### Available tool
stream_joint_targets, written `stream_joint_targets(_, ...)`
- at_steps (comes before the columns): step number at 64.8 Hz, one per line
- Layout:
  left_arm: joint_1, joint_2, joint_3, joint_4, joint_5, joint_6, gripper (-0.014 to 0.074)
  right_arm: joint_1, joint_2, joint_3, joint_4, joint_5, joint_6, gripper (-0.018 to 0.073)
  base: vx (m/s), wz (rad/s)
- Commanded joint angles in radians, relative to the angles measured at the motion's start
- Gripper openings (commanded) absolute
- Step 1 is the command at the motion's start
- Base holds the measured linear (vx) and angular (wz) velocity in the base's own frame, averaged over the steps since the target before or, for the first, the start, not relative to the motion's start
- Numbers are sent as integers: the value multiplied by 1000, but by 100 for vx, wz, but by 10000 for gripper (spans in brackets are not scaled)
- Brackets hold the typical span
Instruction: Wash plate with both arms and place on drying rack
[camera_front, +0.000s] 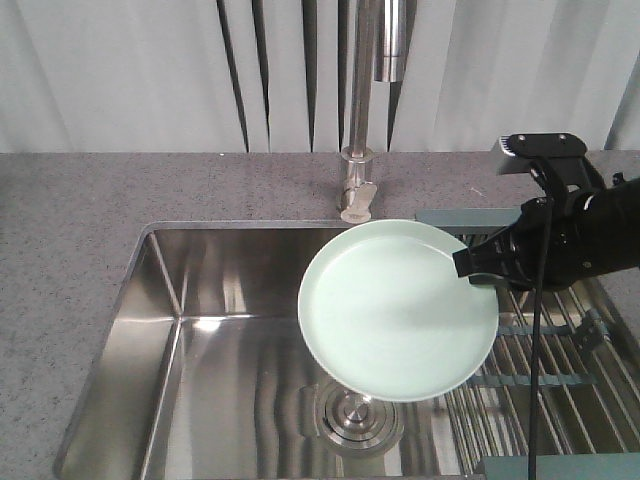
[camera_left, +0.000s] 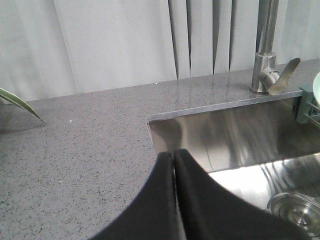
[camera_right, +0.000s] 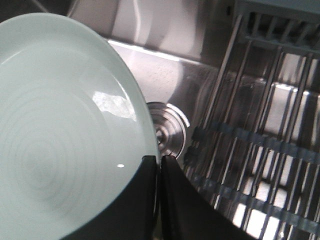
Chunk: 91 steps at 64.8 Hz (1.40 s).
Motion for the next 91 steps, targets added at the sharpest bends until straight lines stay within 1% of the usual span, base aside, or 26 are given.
stream_joint_targets(1, -5, 15, -22, -19, -60, -2, -6, 38, -67, 0, 93, -1, -40, -1, 0, 0)
stream_joint_targets(9, -5, 15, -22, -20, -60, -2, -6, 130, -65, 2, 198, -53, -45, -1, 0, 0)
stream_joint_targets(12, -5, 15, -22, -20, -60, -2, -6, 171, -52, 0, 225, -113, -44, -1, 0, 0)
stream_joint_targets(17, -5, 15, -22, -20, -60, -2, -6, 214, -28, -1, 246, -223, -36, -1, 0, 0)
stream_joint_targets(24, -5, 15, -22, -19, -60, -2, -6, 214, 15, -1, 260, -380, -17, -1, 0, 0)
stream_joint_targets(30, -5, 15, -22, -19, -60, -2, -6, 165, 47, -1, 260, -453, -15, -1, 0, 0)
stream_joint_targets(35, -5, 15, -22, -19, -60, -2, -6, 96, 48, -1, 256, -438, -16, -1, 0, 0)
stream_joint_targets(44, -5, 15, -22, -19, -59, -2, -6, -25, -6, 0, 178, -287, -23, -1, 0, 0)
stream_joint_targets(48, -5, 15, -22, -19, -59, -2, -6, -53, -44, 0, 132, -197, -23, -1, 0, 0)
stream_joint_targets(52, -5, 15, -22, -19, -59, -2, -6, -57, -85, 1, 97, -131, -19, -1, 0, 0)
stream_joint_targets(54, -5, 15, -22, -19, -59, -2, -6, -56, -105, 3, 95, -102, -17, -1, 0, 0)
stream_joint_targets(57, -5, 15, -22, -20, -59, -2, -6, -40, -134, 3, 97, -53, -12, -1, 0, 0)
stream_joint_targets(59, -5, 15, -22, -19, -59, -2, -6, -25, -149, 3, 102, -44, -7, -1, 0, 0)
stream_joint_targets(66, -5, 15, -22, -19, -59, -2, -6, 70, -176, 3, 124, -68, 47, -1, 0, 0)
stream_joint_targets(71, -5, 15, -22, -20, -59, -2, -6, 151, -154, 3, 127, -123, 75, -1, 0, 0)
stream_joint_targets(74, -5, 15, -22, -20, -59, -2, -6, 197, -127, 3, 127, -196, 91, -1, 0, 0)
stream_joint_targets(78, -5, 15, -22, -20, -59, -2, -6, 238, -86, 1, 125, -276, 105, -1, 0, 0)
stream_joint_targets(81, -5, 15, -22, -20, -60, -2, -6, 252, -49, -1, 119, -343, 105, -1, 0, 0)
stream_joint_targets(85, -5, 15, -22, -20, -60, -2, -6, 252, -13, -1, 96, -416, 105, -1, 0, 0)
stream_joint_targets(91, -5, 15, -22, -20, -60, -2, -6, 242, 29, -1, -2, -518, 117, -1, 0, 0)
